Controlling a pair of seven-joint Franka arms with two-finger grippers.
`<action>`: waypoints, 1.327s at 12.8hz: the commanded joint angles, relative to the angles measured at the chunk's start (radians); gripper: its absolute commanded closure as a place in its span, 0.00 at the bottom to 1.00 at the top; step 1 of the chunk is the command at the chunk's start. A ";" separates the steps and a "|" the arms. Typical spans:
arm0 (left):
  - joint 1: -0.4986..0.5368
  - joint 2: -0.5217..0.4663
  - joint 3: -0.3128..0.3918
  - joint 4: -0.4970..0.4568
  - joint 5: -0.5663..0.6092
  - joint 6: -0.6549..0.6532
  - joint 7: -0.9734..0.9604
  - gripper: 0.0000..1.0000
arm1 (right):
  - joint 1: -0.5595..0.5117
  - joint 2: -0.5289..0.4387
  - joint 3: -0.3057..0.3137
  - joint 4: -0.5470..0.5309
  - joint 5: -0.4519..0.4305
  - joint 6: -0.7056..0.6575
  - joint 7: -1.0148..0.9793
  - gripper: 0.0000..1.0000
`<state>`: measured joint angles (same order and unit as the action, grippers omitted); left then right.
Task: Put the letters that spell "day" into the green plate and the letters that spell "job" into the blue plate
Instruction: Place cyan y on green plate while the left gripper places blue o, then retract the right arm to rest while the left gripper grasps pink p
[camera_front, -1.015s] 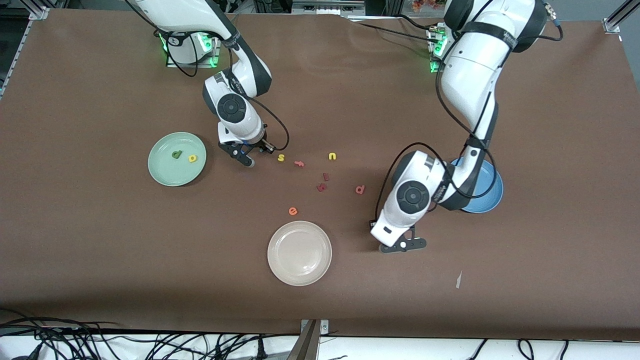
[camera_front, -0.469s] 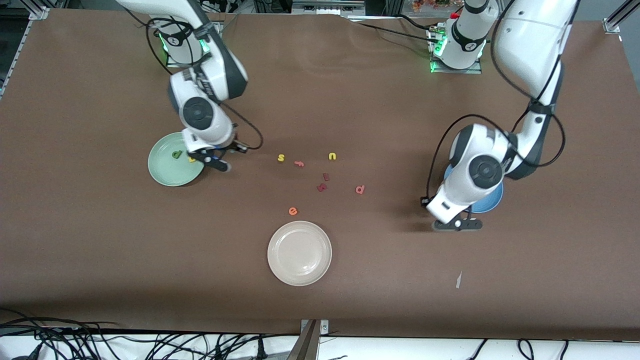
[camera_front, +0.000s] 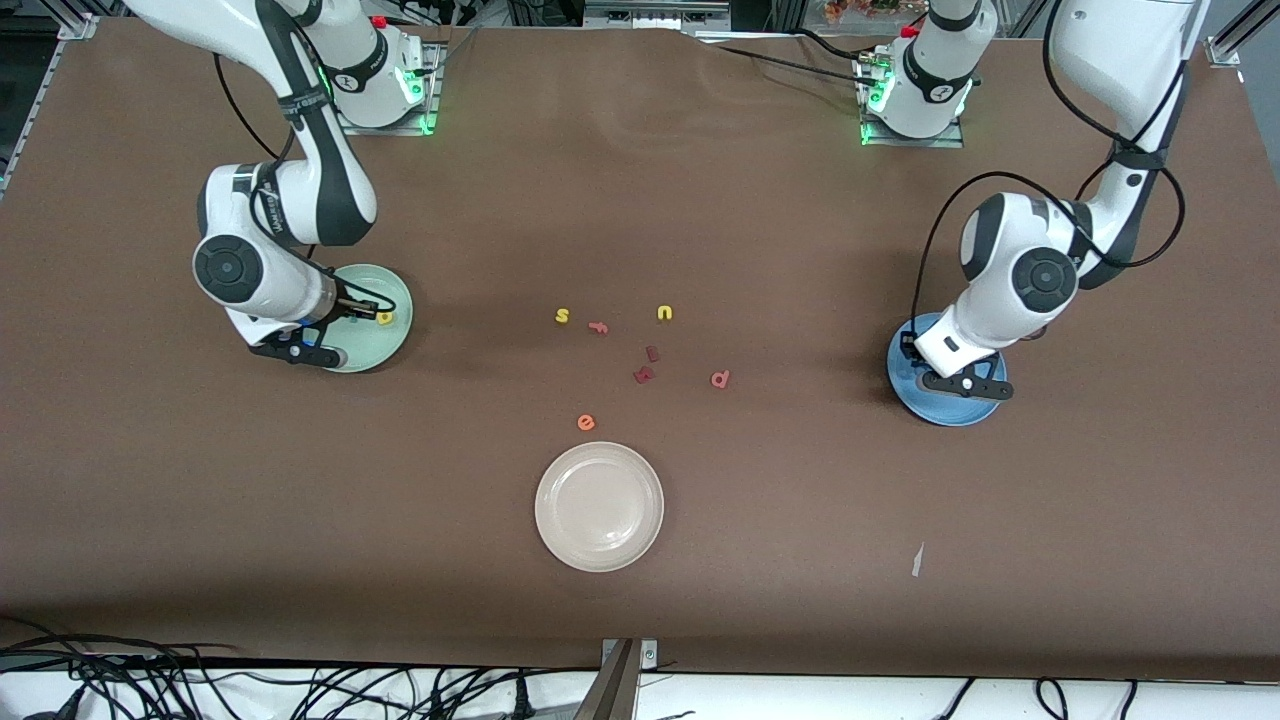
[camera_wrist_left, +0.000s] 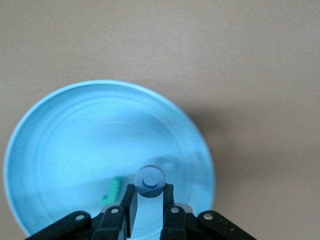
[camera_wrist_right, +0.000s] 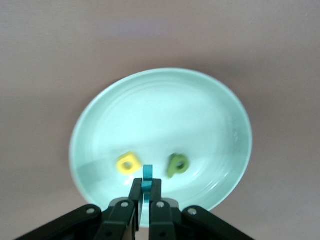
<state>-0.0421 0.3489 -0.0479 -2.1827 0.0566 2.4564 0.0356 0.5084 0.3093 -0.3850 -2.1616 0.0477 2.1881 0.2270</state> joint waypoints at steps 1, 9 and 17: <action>0.022 -0.024 -0.020 0.013 0.010 -0.011 0.031 0.00 | -0.046 0.063 -0.020 -0.030 0.000 0.103 -0.138 1.00; -0.244 0.145 -0.056 0.323 -0.047 -0.125 -0.295 0.00 | -0.077 -0.004 0.009 0.142 0.008 -0.174 -0.244 0.00; -0.415 0.386 -0.055 0.603 -0.046 -0.119 -0.470 0.00 | -0.079 -0.036 -0.002 0.715 0.052 -0.868 -0.267 0.00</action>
<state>-0.4324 0.6725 -0.1132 -1.6676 0.0305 2.3554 -0.4306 0.4365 0.2724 -0.3784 -1.5633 0.0784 1.4290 -0.0155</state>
